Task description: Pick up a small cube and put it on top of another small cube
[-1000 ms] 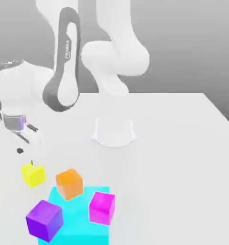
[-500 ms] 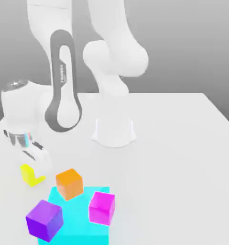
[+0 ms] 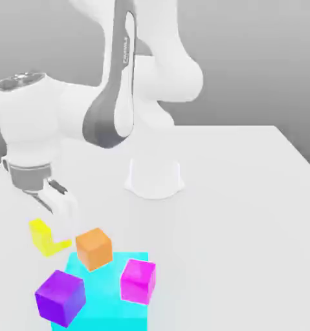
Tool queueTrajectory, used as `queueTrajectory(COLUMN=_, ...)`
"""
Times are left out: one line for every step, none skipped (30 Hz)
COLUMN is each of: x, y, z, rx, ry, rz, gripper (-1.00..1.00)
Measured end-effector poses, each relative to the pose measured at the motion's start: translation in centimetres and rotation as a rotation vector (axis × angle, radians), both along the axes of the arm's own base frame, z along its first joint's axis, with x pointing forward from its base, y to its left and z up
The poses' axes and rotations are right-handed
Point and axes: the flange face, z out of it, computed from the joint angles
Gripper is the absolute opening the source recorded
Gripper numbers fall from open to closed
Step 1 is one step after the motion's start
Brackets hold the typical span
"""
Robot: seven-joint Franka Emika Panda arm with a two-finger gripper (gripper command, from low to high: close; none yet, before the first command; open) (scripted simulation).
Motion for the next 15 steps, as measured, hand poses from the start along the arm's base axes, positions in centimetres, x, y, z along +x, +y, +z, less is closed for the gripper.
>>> queueTrajectory(x=1.2, y=1.6, z=0.9, rx=0.001, ry=0.0, rz=0.001, gripper=-1.0)
queueTrajectory(x=2.4, y=3.3, z=1.8, rx=0.001, ry=0.0, rz=0.003, gripper=-1.0)
queueTrajectory(x=3.4, y=5.0, z=2.7, rx=0.002, ry=0.0, rz=0.003, gripper=-1.0)
queueTrajectory(x=4.3, y=6.7, z=3.6, rx=0.003, ry=0.002, rz=0.005, gripper=-1.0)
queueTrajectory(x=5.0, y=8.6, z=4.5, rx=0.005, ry=0.005, rz=0.013, gripper=-1.0)
queueTrajectory(x=5.4, y=10.9, z=5.5, rx=0.003, ry=0.007, rz=0.052, gripper=-1.0)
queueTrajectory(x=5.5, y=13.1, z=6.1, rx=0.001, ry=0.007, rz=0.096, gripper=-1.0)
queueTrajectory(x=5.6, y=13.8, z=5.6, rx=-0.001, ry=0.008, rz=0.11, gripper=-1.0)
queueTrajectory(x=5.6, y=13.9, z=4.6, rx=-0.003, ry=0.009, rz=0.112, gripper=-1.0)
queueTrajectory(x=5.6, y=13.9, z=3.2, rx=-0.003, ry=0.009, rz=0.111, gripper=-1.0)
queueTrajectory(x=5.6, y=13.7, z=1.8, rx=-0.003, ry=0.009, rz=0.106, gripper=-1.0)
queueTrajectory(x=5.5, y=13.5, z=1.0, rx=-0.003, ry=0.009, rz=0.103, gripper=1.0)
queueTrajectory(x=5.5, y=13.5, z=1.0, rx=-0.003, ry=0.009, rz=0.103, gripper=1.0)
queueTrajectory(x=5.5, y=13.5, z=1.0, rx=-0.003, ry=0.009, rz=0.103, gripper=1.0)
queueTrajectory(x=5.5, y=13.5, z=1.0, rx=-0.003, ry=0.009, rz=0.103, gripper=1.0)
